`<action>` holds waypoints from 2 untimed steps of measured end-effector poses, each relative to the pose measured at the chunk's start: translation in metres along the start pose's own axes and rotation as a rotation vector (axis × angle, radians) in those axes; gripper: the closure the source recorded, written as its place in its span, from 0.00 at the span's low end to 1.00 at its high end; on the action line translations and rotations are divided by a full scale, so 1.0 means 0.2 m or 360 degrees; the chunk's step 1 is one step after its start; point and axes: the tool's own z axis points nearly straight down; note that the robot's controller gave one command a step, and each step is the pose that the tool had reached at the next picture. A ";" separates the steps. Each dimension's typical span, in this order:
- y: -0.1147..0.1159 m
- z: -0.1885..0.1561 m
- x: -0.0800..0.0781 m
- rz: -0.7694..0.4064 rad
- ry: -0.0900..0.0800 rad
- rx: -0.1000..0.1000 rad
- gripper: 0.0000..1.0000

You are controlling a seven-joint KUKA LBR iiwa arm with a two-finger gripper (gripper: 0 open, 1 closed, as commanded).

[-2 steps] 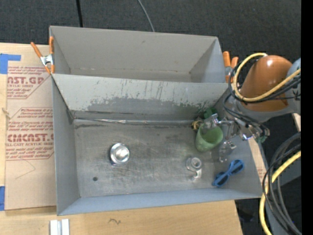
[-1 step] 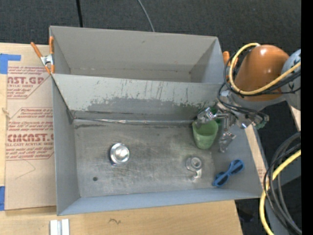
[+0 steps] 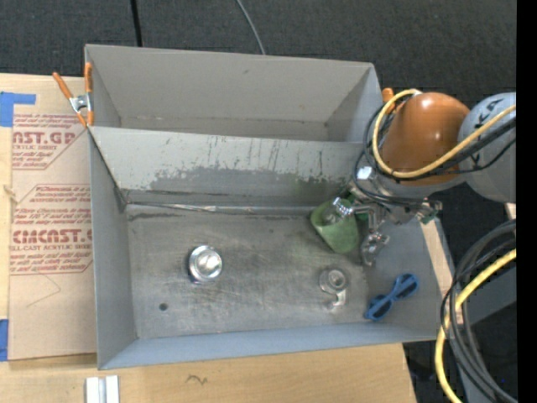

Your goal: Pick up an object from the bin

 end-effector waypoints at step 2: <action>-0.01 -0.02 -0.01 0.0004 0.0010 0.0000 1.00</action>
Offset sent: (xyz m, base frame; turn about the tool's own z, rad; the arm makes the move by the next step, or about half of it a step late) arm 0.0000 0.0000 0.0000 0.0000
